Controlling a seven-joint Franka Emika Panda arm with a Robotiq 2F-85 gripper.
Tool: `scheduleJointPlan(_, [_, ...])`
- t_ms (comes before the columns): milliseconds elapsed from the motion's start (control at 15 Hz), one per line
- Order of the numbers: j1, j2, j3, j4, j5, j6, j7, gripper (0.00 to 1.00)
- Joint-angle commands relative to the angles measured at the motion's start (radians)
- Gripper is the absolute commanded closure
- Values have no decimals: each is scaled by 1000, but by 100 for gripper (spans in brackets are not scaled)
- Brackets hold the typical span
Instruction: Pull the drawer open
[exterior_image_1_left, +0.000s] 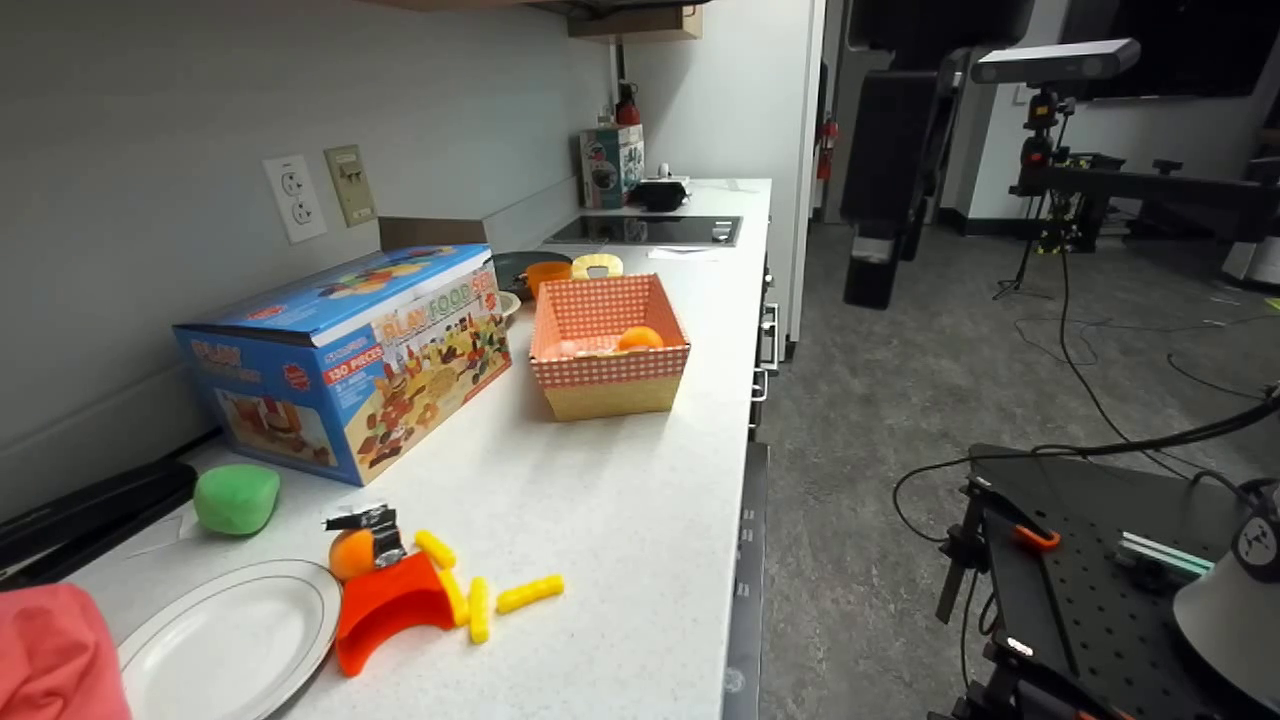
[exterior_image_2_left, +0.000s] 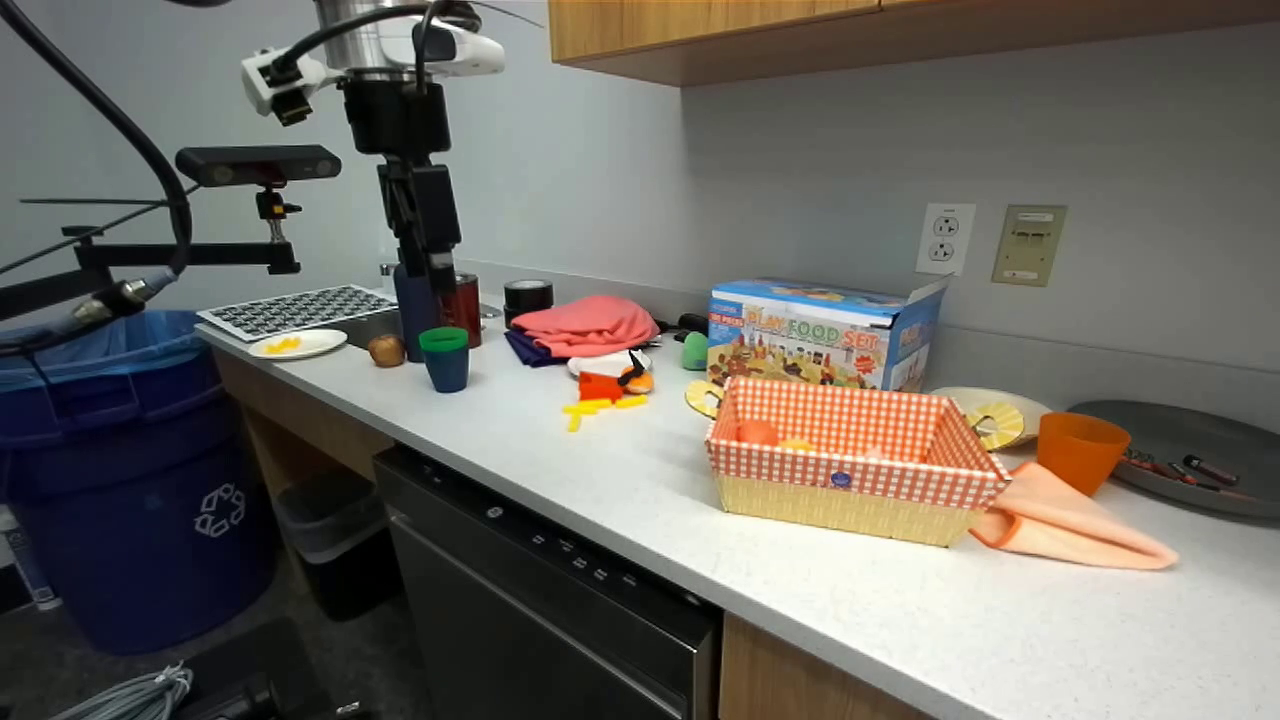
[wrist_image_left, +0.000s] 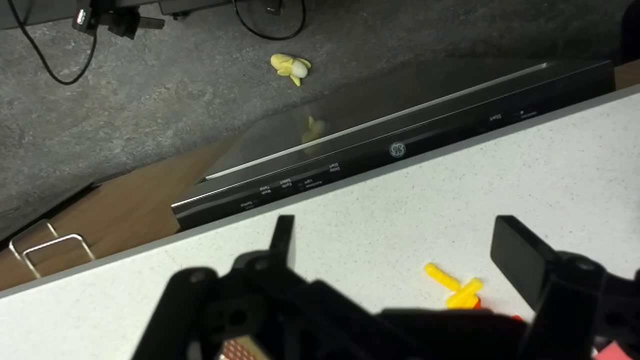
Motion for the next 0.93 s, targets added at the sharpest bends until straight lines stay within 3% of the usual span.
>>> scheduleJointPlan(0, [8, 2, -7, 0, -5, -2, 4, 0])
scheduleJointPlan(400, [8, 2, -7, -3, -5, -2, 4, 0])
scheduleJointPlan(867, [-49, -37, -98, 2, 1, -15, 7, 0])
